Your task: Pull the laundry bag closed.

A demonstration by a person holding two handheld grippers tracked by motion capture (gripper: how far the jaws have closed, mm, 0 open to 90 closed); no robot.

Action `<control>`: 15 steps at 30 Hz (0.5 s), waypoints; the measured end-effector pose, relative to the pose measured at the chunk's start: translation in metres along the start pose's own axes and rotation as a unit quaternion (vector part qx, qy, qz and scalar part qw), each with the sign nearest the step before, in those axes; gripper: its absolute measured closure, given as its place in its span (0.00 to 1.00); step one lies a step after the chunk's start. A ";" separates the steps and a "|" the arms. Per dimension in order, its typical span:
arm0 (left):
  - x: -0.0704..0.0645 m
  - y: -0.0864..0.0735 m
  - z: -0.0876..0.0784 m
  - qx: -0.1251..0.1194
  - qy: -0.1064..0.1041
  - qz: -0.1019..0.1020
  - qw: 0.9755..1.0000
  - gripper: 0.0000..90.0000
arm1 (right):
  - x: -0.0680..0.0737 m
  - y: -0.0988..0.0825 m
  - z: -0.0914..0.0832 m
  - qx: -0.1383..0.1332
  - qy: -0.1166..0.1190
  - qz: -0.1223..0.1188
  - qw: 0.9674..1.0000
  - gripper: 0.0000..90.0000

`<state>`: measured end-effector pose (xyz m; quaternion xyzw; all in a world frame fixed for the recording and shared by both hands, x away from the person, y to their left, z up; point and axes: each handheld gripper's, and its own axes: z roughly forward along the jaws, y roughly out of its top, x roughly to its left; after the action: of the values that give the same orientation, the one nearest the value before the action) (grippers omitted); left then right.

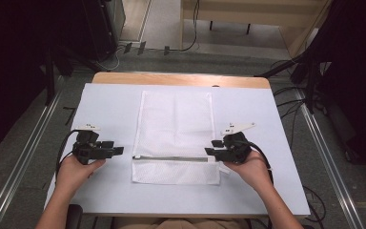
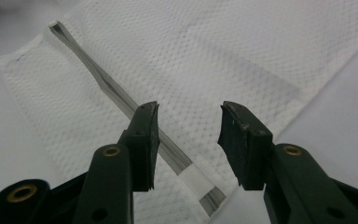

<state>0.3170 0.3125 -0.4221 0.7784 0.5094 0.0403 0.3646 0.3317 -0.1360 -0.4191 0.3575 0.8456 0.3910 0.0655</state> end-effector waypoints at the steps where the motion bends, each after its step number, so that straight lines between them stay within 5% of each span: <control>1: 0.000 0.000 0.000 -0.001 0.000 0.001 1.000 0.45 | 0.001 0.001 0.001 -0.001 0.001 0.001 1.000 0.65; 15: 0.000 0.000 -0.001 -0.004 -0.001 0.002 1.000 0.45 | 0.019 0.016 0.016 0.010 0.025 -0.019 0.999 0.70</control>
<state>0.3168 0.3128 -0.4214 0.7783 0.5070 0.0424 0.3681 0.3326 -0.1064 -0.4153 0.3324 0.8574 0.3899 0.0482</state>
